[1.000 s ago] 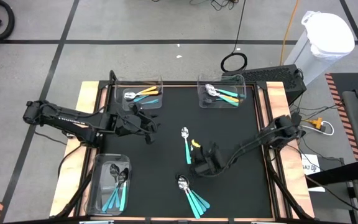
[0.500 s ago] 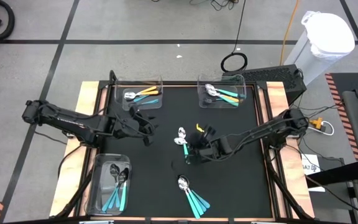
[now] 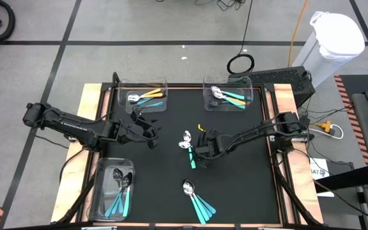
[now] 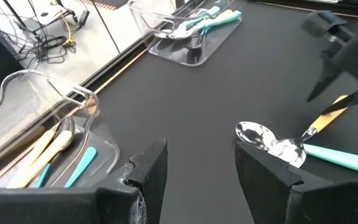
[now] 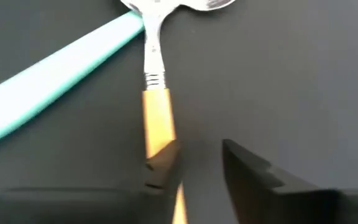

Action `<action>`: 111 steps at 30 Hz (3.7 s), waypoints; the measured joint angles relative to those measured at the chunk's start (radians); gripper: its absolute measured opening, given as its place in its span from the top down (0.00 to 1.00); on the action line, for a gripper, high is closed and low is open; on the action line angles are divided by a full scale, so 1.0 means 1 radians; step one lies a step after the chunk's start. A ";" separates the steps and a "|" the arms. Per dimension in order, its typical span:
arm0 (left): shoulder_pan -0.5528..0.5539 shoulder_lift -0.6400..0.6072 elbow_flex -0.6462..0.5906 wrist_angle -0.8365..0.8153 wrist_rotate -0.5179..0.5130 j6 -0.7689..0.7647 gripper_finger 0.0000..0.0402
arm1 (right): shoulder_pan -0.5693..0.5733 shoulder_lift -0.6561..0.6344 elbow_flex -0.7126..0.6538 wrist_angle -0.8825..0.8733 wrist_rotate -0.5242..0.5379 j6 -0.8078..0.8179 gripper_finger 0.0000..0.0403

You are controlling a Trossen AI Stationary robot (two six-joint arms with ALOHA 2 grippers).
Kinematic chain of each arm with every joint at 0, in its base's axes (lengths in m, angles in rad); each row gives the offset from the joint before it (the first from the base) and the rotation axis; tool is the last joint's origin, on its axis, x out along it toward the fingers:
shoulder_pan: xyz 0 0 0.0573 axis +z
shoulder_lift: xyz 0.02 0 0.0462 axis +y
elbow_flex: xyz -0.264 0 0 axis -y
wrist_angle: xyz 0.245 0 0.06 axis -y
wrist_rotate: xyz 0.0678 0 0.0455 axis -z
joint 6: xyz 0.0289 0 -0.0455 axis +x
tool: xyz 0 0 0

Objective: Sort silverware by color (type)
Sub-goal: Put the yellow spoon into the top left transparent bin

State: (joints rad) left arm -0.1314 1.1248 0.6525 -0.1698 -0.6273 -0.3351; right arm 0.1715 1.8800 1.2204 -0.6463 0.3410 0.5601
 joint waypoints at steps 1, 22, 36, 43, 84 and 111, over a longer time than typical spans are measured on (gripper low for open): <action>0.000 0.000 0.000 0.001 0.000 0.000 0.54 | -0.007 0.010 0.001 0.008 0.001 -0.019 0.69; 0.029 0.000 0.000 0.005 -0.001 0.002 0.54 | -0.021 0.003 0.013 0.191 -0.145 -0.181 0.52; 0.029 0.000 0.000 0.005 0.009 0.002 0.54 | -0.031 0.089 0.017 0.201 -0.163 -0.183 0.86; 0.031 0.000 0.000 0.006 0.009 0.002 0.54 | -0.033 0.051 0.012 0.202 -0.182 -0.181 0.93; 0.034 0.226 -0.247 1.016 0.213 0.108 0.52 | -0.046 -0.347 -0.668 1.606 -0.130 -0.231 1.00; 0.058 0.241 -0.247 0.971 0.205 0.105 0.50 | 0.047 -0.345 -0.458 0.686 -0.318 -0.444 0.63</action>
State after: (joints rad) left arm -0.0731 1.3659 0.4057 0.8012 -0.4225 -0.2306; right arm 0.2180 1.5348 0.7620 0.0393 0.0230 0.1158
